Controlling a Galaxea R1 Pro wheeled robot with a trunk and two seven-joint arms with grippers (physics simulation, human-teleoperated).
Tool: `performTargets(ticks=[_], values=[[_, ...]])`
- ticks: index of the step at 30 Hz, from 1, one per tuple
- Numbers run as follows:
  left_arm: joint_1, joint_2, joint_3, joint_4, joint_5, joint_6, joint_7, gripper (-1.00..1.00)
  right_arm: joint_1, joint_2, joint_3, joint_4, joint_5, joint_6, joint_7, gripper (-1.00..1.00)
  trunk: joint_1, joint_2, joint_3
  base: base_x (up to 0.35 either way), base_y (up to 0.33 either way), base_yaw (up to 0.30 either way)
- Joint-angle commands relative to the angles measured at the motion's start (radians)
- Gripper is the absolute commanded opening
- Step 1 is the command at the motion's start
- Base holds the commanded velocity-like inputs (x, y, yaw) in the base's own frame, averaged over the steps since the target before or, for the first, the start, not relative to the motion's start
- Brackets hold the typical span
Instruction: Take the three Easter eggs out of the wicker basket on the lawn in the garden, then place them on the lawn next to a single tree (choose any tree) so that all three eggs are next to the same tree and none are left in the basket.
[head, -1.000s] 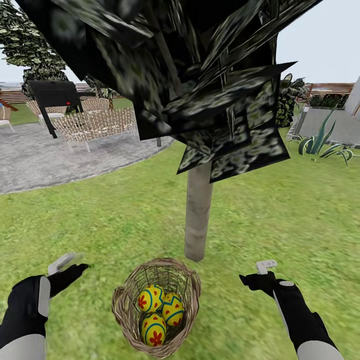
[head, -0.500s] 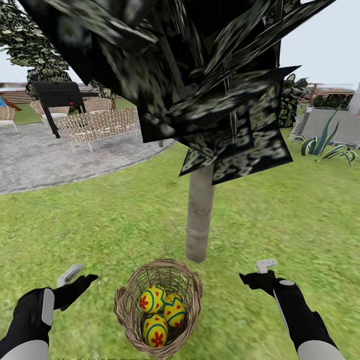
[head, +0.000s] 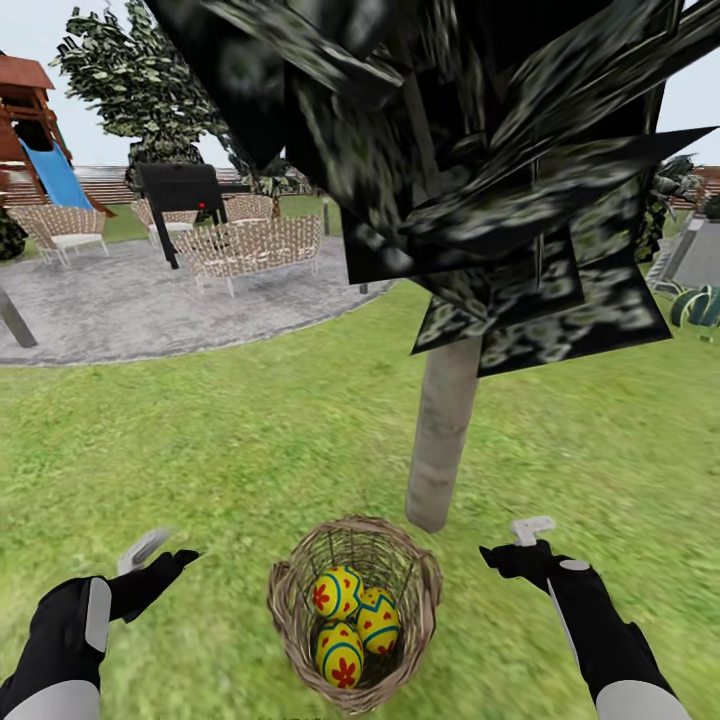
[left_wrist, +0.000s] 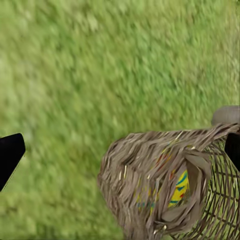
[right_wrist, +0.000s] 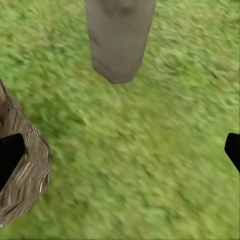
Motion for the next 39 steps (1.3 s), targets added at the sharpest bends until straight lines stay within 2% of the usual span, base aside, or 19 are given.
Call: performTargets(ticks=[1, 5, 26, 29, 32, 35, 39], values=[[0.0, 0.0, 0.0, 0.0, 0.0, 0.0, 0.0, 1.0, 0.0, 0.0, 0.0, -0.001, 0.0, 0.0, 0.0, 1.0, 0.0, 0.0, 0.0, 0.0, 0.0, 0.292], [0.0, 0.0, 0.0, 0.001, 0.0, 0.0, 0.0, 1.0, 0.0, -0.001, 0.001, -0.004, -0.003, 0.001, 0.001, 1.0, 0.0, 0.0, 0.0, 0.0, 0.0, 0.146], [0.0, -0.001, 0.0, 0.012, 0.0, -0.001, 0.0, 1.0, -0.012, 0.002, -0.002, 0.003, -0.005, -0.001, -0.001, 1.0, 0.0, 0.0, 0.0, 0.0, 0.0, 0.003], [0.0, -0.001, 0.0, 0.022, 0.0, -0.001, 0.0, 1.0, -0.012, 0.01, -0.002, 0.002, -0.004, 0.001, 0.008, 1.0, 0.0, 0.0, 0.0, 0.0, 0.0, 0.0], [0.0, -0.001, 0.0, 0.024, 0.0, -0.002, 0.0, 1.0, -0.012, 0.015, -0.002, -0.004, -0.003, 0.011, 0.071, 1.0, 0.0, 0.0, 0.0, 0.0, 0.0, 0.0], [0.0, -0.001, 0.0, 0.024, 0.0, -0.002, 0.0, 1.0, -0.012, 0.014, -0.001, -0.065, -0.001, 0.097, 0.217, 1.0, 0.0, 0.0, 0.0, 0.0, 0.0, 0.0], [0.0, -0.002, 0.0, 0.025, 0.0, -0.002, 0.0, 1.0, -0.012, 0.016, 0.007, -0.165, 0.004, 0.227, 0.373, 1.0, 0.0, 0.0, 0.0, 0.0, 0.0, 0.0]])
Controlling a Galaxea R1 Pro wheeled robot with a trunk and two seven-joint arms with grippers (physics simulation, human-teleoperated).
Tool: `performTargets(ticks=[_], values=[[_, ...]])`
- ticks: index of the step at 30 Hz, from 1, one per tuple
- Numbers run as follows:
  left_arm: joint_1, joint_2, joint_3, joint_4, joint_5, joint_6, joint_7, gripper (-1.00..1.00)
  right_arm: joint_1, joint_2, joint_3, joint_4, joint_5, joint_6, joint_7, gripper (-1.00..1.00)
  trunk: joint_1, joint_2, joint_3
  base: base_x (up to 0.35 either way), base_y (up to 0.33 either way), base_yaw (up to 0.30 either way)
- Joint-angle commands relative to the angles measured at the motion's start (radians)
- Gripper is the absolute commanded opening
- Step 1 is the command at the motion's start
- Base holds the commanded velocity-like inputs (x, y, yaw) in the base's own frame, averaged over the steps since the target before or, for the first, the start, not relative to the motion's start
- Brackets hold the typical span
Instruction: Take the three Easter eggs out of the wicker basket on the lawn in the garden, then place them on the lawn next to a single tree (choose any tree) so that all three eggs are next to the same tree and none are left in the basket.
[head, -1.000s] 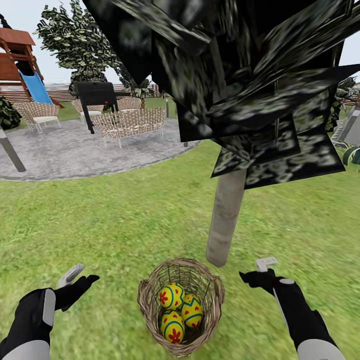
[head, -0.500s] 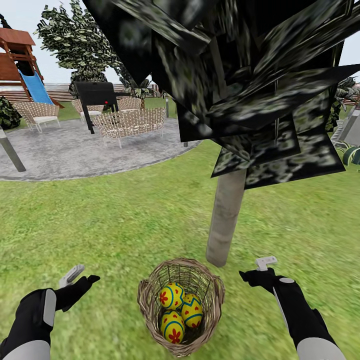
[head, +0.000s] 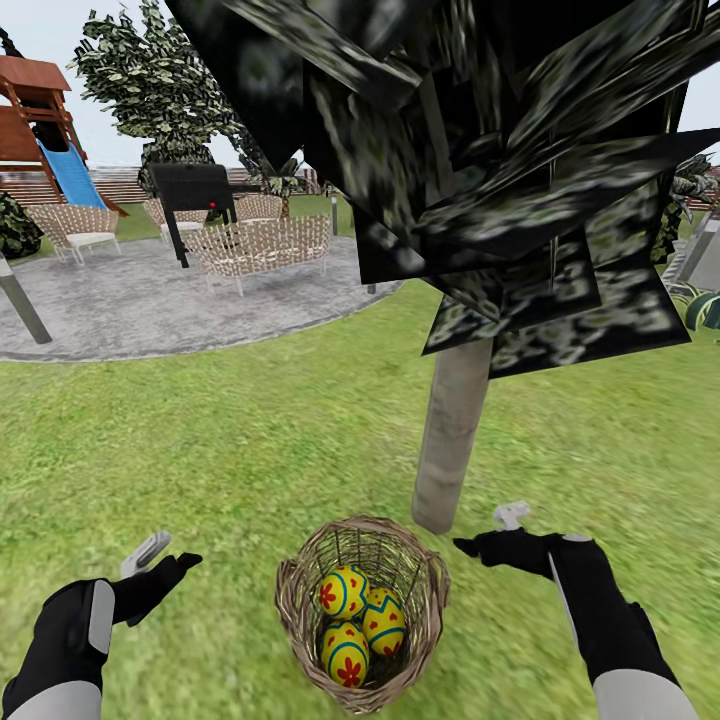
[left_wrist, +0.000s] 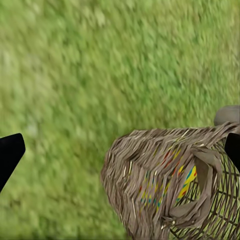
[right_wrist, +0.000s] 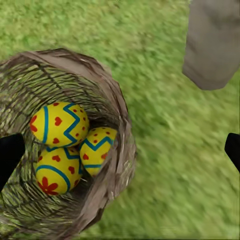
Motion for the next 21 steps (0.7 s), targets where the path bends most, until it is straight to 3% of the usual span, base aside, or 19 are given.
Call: performTargets(ticks=[1, 2, 6, 10, 12, 14, 18, 21], values=[[0.0, 0.0, 0.0, 0.0, 0.0, 0.0, 0.0, 1.0, 0.0, 0.0, 0.006, -0.008, 0.001, 0.009, 0.014, 1.0, 0.0, 0.0, 0.0, 0.0, 0.0, 0.0], [0.0, 0.0, 0.0, 0.0, 0.0, 0.0, 0.0, 1.0, 0.0, -0.001, 0.023, -0.02, 0.002, 0.021, 0.035, 1.0, 0.0, 0.0, 0.0, 0.0, 0.0, 0.0], [0.0, 0.0, 0.0, 0.002, 0.0, 0.0, 0.0, 1.0, 0.0, -0.004, 0.183, -0.041, 0.006, 0.043, 0.068, 1.0, 0.0, 0.0, 0.0, 0.0, 0.0, 0.0], [0.0, 0.001, 0.0, 0.006, 0.0, 0.0, 0.001, 1.0, 0.001, -0.001, 0.239, -0.049, 0.003, 0.046, 0.071, 1.0, 0.0, 0.0, 0.0, 0.0, 0.0, 0.0], [0.0, 0.001, 0.0, 0.013, 0.0, -0.001, 0.001, 1.0, 0.002, 0.002, 0.317, -0.05, 0.002, 0.046, 0.069, 1.0, 0.0, 0.0, 0.0, 0.0, 0.0, 0.0], [0.0, 0.001, -0.001, 0.019, 0.0, -0.001, 0.002, 1.0, 0.002, 0.002, 0.368, -0.05, 0.002, 0.047, 0.068, 1.0, 0.0, 0.0, 0.0, 0.0, 0.0, 0.0], [0.0, 0.001, -0.001, 0.024, 0.0, -0.001, 0.002, 1.0, 0.002, 0.013, 0.427, -0.05, 0.003, 0.048, 0.062, 1.0, 0.0, 0.0, 0.0, 0.0, 0.0, 0.0], [0.0, 0.001, -0.002, 0.025, 0.0, -0.001, 0.002, 1.0, 0.002, 0.059, 0.443, -0.049, 0.012, 0.048, 0.023, 1.0, 0.0, 0.0, 0.0, 0.0, 0.0, 0.0]])
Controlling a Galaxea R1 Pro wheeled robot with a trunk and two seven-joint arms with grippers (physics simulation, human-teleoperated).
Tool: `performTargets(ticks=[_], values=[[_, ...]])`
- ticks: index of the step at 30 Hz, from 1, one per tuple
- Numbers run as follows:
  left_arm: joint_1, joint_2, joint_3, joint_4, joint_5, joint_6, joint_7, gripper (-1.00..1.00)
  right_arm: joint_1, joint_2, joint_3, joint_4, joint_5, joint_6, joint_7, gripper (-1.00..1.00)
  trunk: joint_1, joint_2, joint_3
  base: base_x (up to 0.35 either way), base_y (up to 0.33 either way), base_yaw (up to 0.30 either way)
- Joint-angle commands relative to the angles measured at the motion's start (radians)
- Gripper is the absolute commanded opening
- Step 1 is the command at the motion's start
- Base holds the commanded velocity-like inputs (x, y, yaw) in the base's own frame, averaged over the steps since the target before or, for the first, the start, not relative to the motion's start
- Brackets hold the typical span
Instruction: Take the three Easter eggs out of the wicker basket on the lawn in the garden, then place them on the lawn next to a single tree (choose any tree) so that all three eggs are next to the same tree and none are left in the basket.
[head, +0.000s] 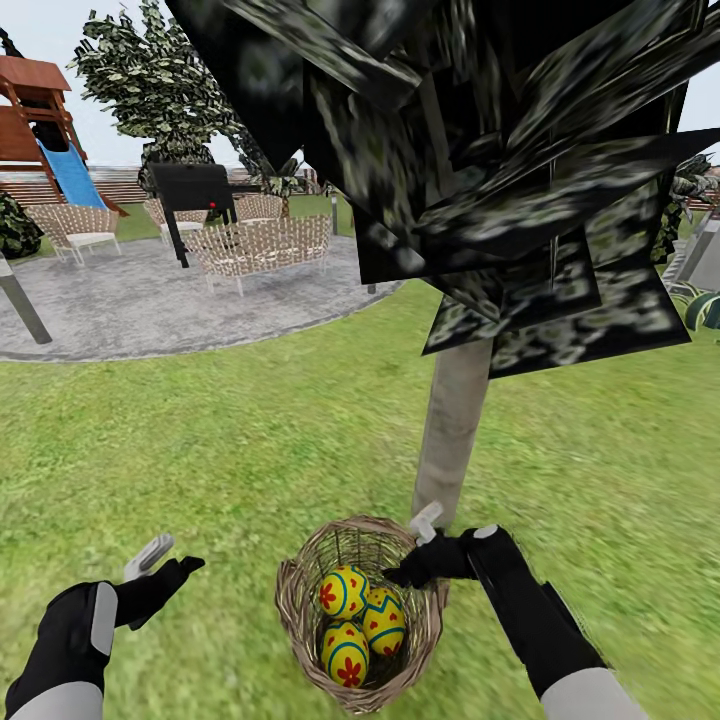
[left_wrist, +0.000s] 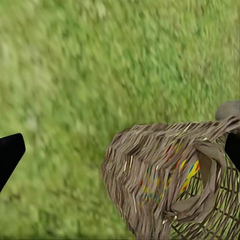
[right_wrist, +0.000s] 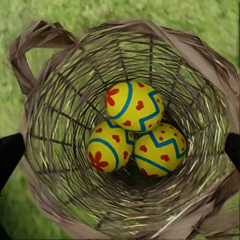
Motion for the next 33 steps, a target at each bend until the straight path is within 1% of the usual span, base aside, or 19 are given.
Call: performTargets(ticks=[1, 4, 6, 9, 11, 14, 15, 16, 18, 20, 21, 22, 23, 26, 27, 29, 30, 31, 33], values=[[0.0, 0.0, 0.0, 0.0, 0.0, 0.0, 0.0, 1.0, 0.0, 0.025, 0.004, 0.0, 0.014, 0.0, -0.065, 1.0, 0.0, 0.0, 0.0, 0.0, 0.0, 0.0], [0.0, 0.002, 0.001, -0.001, 0.0, 0.0, 0.0, 1.0, 0.0, 0.075, 0.016, 0.003, 0.032, 0.0, -0.233, 1.0, 0.0, 0.0, 0.0, 0.0, 0.0, 0.0], [0.0, 0.007, 0.002, -0.002, 0.0, 0.0, -0.001, 1.0, 0.001, 0.095, 0.043, 0.009, 0.034, 0.0, -0.329, 1.0, 0.0, 0.0, 0.0, 0.0, 0.0, 0.0], [0.0, 0.014, 0.004, -0.007, 0.0, 0.001, -0.001, 1.0, 0.001, 0.107, 0.104, 0.02, 0.033, 0.006, -0.387, 1.0, 0.0, 0.0, 0.0, 0.0, 0.0, 0.0], [0.0, 0.017, 0.006, -0.011, 0.0, 0.001, -0.001, 1.0, 0.0, 0.121, 0.139, 0.035, 0.033, 0.045, -0.425, 1.0, 0.0, 0.0, 0.0, 0.0, 0.0, 0.0], [0.0, 0.018, 0.007, -0.015, 0.001, 0.001, -0.005, 1.0, 0.0, 0.134, 0.151, 0.046, 0.034, 0.072, -0.478, 1.0, 0.0, 0.0, 0.0, 0.0, 0.0, 0.0], [-0.001, 0.025, 0.011, -0.024, 0.003, 0.004, -0.03, 1.0, 0.0, 0.139, 0.164, 0.057, 0.034, 0.08, -0.511, 1.0, 0.0, 0.0, 0.0, 0.0, 0.0, 0.0], [-0.001, 0.036, 0.013, -0.037, 0.007, 0.007, -0.065, 1.0, -0.001, 0.141, 0.179, 0.07, 0.033, 0.084, -0.53, 1.0, 0.0, 0.0, 0.0, 0.0, 0.0, 0.0], [-0.001, 0.064, 0.021, -0.077, 0.033, 0.015, -0.185, 1.0, -0.004, 0.147, 0.214, 0.108, 0.031, 0.088, -0.555, 1.0, 0.0, 0.0, 0.0, 0.0, 0.0, 0.0], [0.0, 0.101, 0.044, -0.107, 0.068, 0.052, -0.342, 1.0, -0.007, 0.152, 0.239, 0.152, 0.031, 0.09, -0.567, 1.0, 0.0, 0.0, 0.0, 0.0, 0.0, 0.0], [0.0, 0.137, 0.058, -0.116, 0.085, 0.096, -0.464, 1.0, -0.009, 0.152, 0.248, 0.177, 0.032, 0.091, -0.571, 1.0, 0.0, 0.0, 0.0, 0.0, 0.0, 0.0], [0.0, 0.161, 0.064, -0.119, 0.093, 0.117, -0.545, 1.0, -0.01, 0.152, 0.252, 0.188, 0.032, 0.092, -0.573, 1.0, 0.0, 0.0, 0.0, 0.0, 0.0, 0.0], [0.0, 0.193, 0.07, -0.119, 0.099, 0.135, -0.672, 1.0, -0.013, 0.152, 0.256, 0.198, 0.032, 0.093, -0.576, 1.0, 0.0, 0.0, 0.0, 0.0, 0.0, 0.0], [0.0, 0.22, 0.091, -0.121, 0.104, 0.149, -0.872, 1.0, -0.037, 0.152, 0.259, 0.228, 0.03, 0.093, -0.577, 1.0, 0.0, 0.0, 0.0, 0.0, 0.0, 0.0], [0.0, 0.222, 0.109, -0.12, 0.104, 0.15, -0.919, 1.0, -0.047, 0.152, 0.26, 0.248, 0.03, 0.093, -0.577, 1.0, 0.0, 0.0, 0.0, 0.0, 0.0, 0.0], [0.0, 0.217, 0.156, -0.118, 0.103, 0.148, -0.972, 1.0, -0.073, 0.152, 0.26, 0.302, 0.03, 0.093, -0.578, 1.0, 0.0, 0.0, 0.0, 0.0, 0.0, 0.0], [0.001, 0.208, 0.176, -0.115, 0.102, 0.145, -0.984, 1.0, -0.089, 0.152, 0.26, 0.333, 0.03, 0.093, -0.578, 1.0, 0.0, 0.0, 0.0, 0.0, 0.0, 0.0], [0.001, 0.195, 0.201, -0.105, 0.1, 0.143, -0.998, 1.0, -0.123, 0.152, 0.26, 0.395, 0.029, 0.092, -0.579, 1.0, 0.0, 0.0, 0.0, 0.0, 0.0, 0.0], [0.001, 0.19, 0.211, -0.1, 0.102, 0.142, -1.006, 1.0, -0.146, 0.152, 0.261, 0.448, 0.013, 0.09, -0.579, 1.0, 0.004, -0.007, -0.003, 0.0, 0.0, 0.0]])
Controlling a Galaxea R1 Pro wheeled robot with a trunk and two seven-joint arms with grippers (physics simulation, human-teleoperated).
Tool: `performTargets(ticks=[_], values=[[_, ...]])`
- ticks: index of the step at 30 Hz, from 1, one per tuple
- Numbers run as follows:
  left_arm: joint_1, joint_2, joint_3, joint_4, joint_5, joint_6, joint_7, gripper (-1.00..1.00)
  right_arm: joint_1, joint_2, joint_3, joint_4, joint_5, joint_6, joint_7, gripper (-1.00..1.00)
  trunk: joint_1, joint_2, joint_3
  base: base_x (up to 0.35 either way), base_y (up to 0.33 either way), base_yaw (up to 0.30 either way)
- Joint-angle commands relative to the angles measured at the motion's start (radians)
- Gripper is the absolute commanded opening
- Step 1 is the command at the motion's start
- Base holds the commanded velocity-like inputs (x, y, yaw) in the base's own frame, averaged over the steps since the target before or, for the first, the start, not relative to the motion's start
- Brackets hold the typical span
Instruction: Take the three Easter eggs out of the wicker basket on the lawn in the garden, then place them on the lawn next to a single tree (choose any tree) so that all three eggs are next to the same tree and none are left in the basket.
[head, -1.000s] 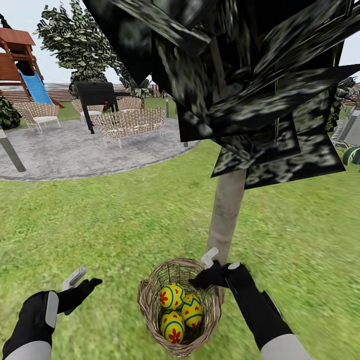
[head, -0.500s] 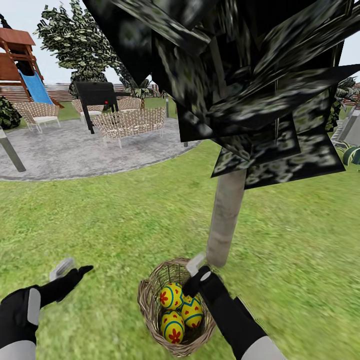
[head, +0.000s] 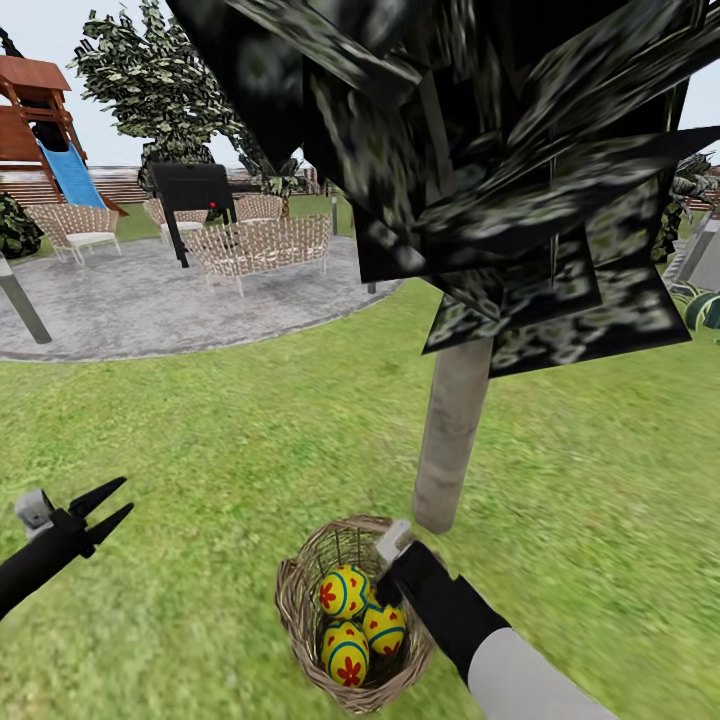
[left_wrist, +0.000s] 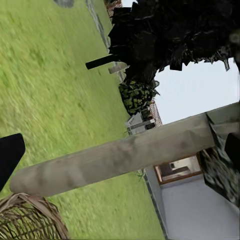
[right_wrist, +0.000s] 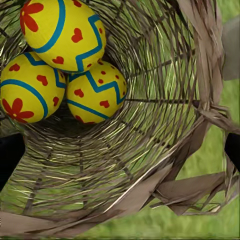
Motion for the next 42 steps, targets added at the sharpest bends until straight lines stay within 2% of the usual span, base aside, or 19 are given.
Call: performTargets(ticks=[1, 3, 5, 7, 9, 16, 18, 20, 25, 30, 38, 42], values=[[0.0, -0.002, 0.002, 0.001, 0.0, 0.0, -0.002, 1.0, -0.006, 0.0, 0.0, 0.018, -0.017, -0.001, 0.0, 1.0, 0.004, -0.007, -0.003, 0.0, 0.0, 0.0], [0.0, -0.004, 0.003, 0.004, -0.002, -0.001, -0.003, 1.0, -0.014, 0.0, 0.001, 0.038, -0.058, -0.003, 0.0, 1.0, 0.012, -0.021, -0.009, 0.0, 0.0, 0.0], [0.0, -0.008, 0.001, 0.008, -0.004, -0.001, -0.002, 1.0, -0.015, 0.0, 0.001, 0.042, -0.073, -0.006, 0.001, 1.0, 0.019, -0.035, -0.016, 0.0, 0.0, 0.0], [0.0, -0.015, 0.001, 0.01, -0.004, -0.001, -0.002, 1.0, -0.016, 0.0, 0.001, 0.042, -0.079, -0.01, 0.002, 1.0, 0.027, -0.049, -0.022, 0.0, 0.0, 0.0], [0.0, -0.036, 0.002, 0.012, -0.004, -0.001, -0.002, 1.0, -0.016, 0.0, 0.002, 0.038, -0.084, -0.013, 0.005, 1.0, 0.035, -0.063, -0.028, 0.0, 0.0, 0.0], [0.0, -0.045, 0.002, 0.012, -0.003, -0.001, -0.004, 1.0, -0.016, 0.0, 0.013, 0.008, -0.084, -0.014, 0.004, 1.0, 0.035, -0.063, -0.028, 0.0, 0.0, 0.0], [0.0, -0.047, 0.002, 0.012, -0.002, -0.001, -0.004, 1.0, -0.017, 0.0, 0.045, -0.017, -0.081, -0.009, 0.001, 1.0, 0.035, -0.063, -0.028, 0.0, 0.0, 0.0], [0.0, -0.054, 0.002, 0.012, -0.002, -0.001, -0.004, 1.0, -0.02, 0.0, 0.099, -0.03, -0.078, -0.006, -0.001, 1.0, 0.035, -0.063, -0.028, 0.0, 0.0, 0.0], [0.0, -0.068, 0.001, 0.011, 0.0, -0.001, -0.007, 1.0, -0.031, 0.0, 0.366, -0.05, -0.076, -0.006, 0.003, 1.0, 0.035, -0.063, -0.028, 0.0, 0.0, 0.0], [0.0, -0.071, 0.002, 0.012, 0.001, -0.001, -0.008, 1.0, -0.031, 0.0, 0.499, -0.049, -0.075, -0.012, 0.01, 1.0, 0.035, -0.063, -0.028, 0.0, 0.0, 0.0], [0.0, -0.071, 0.0, 0.013, 0.002, -0.001, -0.009, 1.0, -0.031, 0.0, 0.507, -0.05, -0.076, -0.013, 0.017, 1.0, 0.035, -0.063, -0.028, 0.122, -0.065, 0.0], [0.0, -0.071, 0.001, 0.012, 0.003, -0.001, -0.009, 1.0, -0.031, 0.0, 0.507, -0.052, -0.074, -0.014, 0.089, 1.0, 0.035, -0.063, -0.028, 0.042, -0.022, 0.0]])
